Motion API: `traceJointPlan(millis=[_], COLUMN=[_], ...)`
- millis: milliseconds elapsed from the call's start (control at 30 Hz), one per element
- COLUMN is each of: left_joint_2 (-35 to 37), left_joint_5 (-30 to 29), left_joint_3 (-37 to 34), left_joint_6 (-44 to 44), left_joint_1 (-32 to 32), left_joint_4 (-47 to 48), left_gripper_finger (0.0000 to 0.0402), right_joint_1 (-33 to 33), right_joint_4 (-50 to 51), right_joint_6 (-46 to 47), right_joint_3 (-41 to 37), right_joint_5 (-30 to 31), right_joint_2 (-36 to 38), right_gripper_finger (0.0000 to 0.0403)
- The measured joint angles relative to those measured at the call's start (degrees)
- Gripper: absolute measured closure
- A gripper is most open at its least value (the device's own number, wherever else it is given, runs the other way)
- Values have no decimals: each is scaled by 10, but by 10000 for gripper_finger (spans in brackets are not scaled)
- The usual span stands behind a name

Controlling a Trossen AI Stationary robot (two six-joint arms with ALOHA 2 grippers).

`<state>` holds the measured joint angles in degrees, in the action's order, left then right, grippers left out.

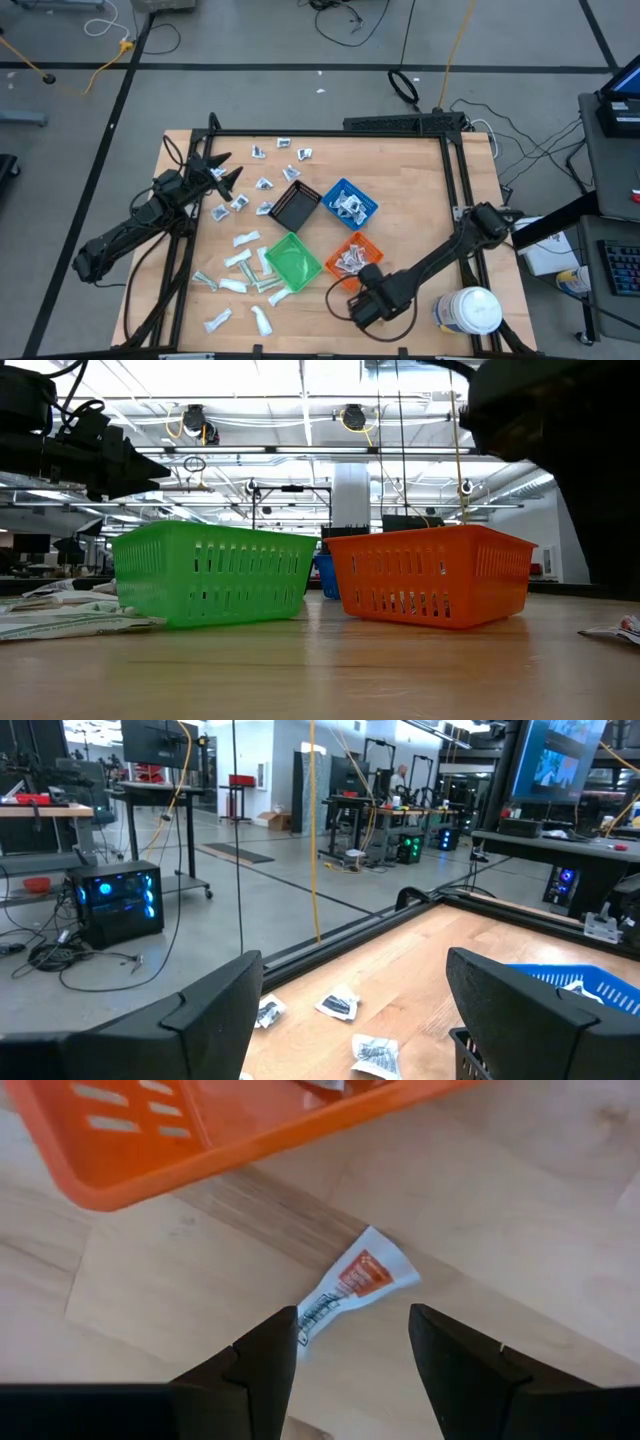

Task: Pick & Place First Aid Supplies
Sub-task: Put the orange ointment pack into the orange bin

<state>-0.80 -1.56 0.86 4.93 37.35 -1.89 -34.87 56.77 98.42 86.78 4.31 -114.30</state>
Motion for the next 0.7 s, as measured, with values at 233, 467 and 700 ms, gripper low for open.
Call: traceJointPlan(millis=[233,467,700], left_joint_2=[0,0,0], left_joint_5=[0,0,0], left_joint_3=[0,0,0], left_joint_6=[0,0,0], left_joint_1=[0,0,0], left_joint_4=[0,0,0], left_gripper_finger=[78,78,78], right_joint_1=[3,3,3], right_joint_4=[-25,-60,-59], right_joint_6=[-8,-18,-53], right_joint_3=[-2,-14,-20], right_joint_5=[-1,-15,-29], right_joint_2=[-28,-34,-33], right_gripper_finger=[216,232,343])
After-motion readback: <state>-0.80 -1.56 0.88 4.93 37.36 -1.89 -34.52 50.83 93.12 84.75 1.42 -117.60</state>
